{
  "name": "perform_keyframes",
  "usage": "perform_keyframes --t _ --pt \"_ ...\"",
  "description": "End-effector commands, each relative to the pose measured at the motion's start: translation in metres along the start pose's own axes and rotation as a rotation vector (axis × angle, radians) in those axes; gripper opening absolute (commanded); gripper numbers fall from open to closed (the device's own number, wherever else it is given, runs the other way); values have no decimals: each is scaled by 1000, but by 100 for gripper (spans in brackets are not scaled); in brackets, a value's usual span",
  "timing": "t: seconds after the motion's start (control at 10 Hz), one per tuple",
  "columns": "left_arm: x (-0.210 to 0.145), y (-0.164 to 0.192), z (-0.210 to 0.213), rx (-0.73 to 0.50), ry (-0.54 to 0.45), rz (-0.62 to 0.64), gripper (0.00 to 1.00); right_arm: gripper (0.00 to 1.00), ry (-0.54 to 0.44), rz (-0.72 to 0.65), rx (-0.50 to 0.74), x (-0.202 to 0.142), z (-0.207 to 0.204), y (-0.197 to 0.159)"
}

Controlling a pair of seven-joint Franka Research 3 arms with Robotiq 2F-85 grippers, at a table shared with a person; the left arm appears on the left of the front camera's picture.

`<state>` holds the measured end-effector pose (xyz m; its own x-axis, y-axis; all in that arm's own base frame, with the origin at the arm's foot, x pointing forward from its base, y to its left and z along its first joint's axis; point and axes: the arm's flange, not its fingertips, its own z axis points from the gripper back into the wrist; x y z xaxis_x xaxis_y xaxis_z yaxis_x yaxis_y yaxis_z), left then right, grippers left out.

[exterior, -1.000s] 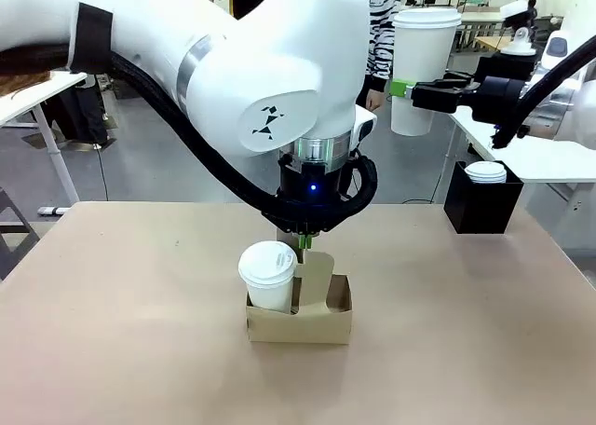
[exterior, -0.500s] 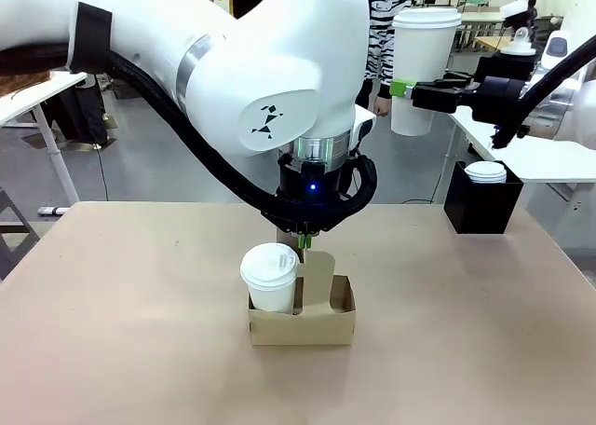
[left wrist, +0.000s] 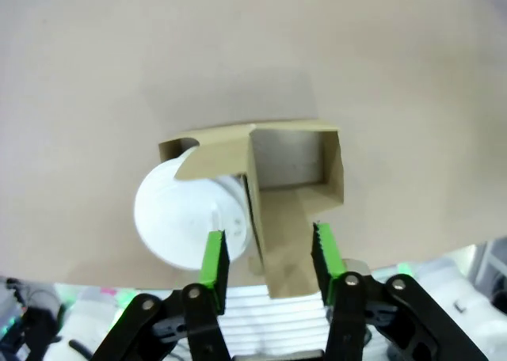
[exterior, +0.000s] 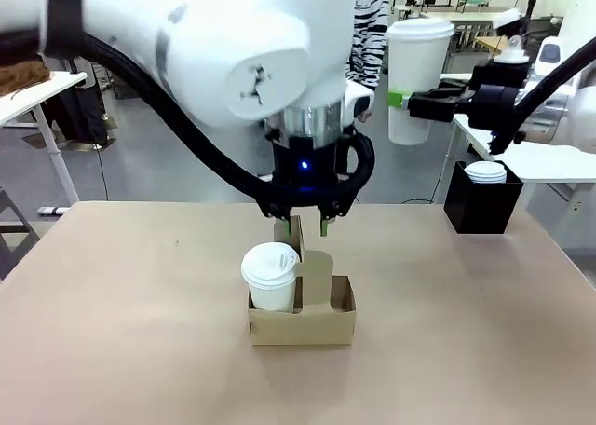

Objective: Pour a drink into a cup and package it in a carrier.
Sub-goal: Insert the held 600 ml Paper Cup into the Cup Carrier.

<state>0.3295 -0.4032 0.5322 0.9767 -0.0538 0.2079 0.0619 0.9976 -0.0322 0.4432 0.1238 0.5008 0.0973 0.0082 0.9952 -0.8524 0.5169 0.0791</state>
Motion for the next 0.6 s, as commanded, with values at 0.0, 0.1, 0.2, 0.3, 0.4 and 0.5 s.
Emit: perform_keyframes --t 0.0,0.1,0.2,0.3,0.4,0.5 --pt "-1 44 39 -54 26 -105 100 80 63 7 175 -26 -14 -10" --pt "4 66 52 -79 53 -159 100 80 68 10 254 -44 -19 -4" --pt "10 91 58 -90 89 -228 100 80 77 20 326 -65 -24 6" --pt "18 117 60 -98 83 -285 100 80 99 58 380 -88 -32 16" --pt "29 151 56 -129 91 -399 100 80 94 60 452 -111 -39 22" --pt "31 182 47 -83 29 -481 100 80 81 57 523 -128 -41 30"
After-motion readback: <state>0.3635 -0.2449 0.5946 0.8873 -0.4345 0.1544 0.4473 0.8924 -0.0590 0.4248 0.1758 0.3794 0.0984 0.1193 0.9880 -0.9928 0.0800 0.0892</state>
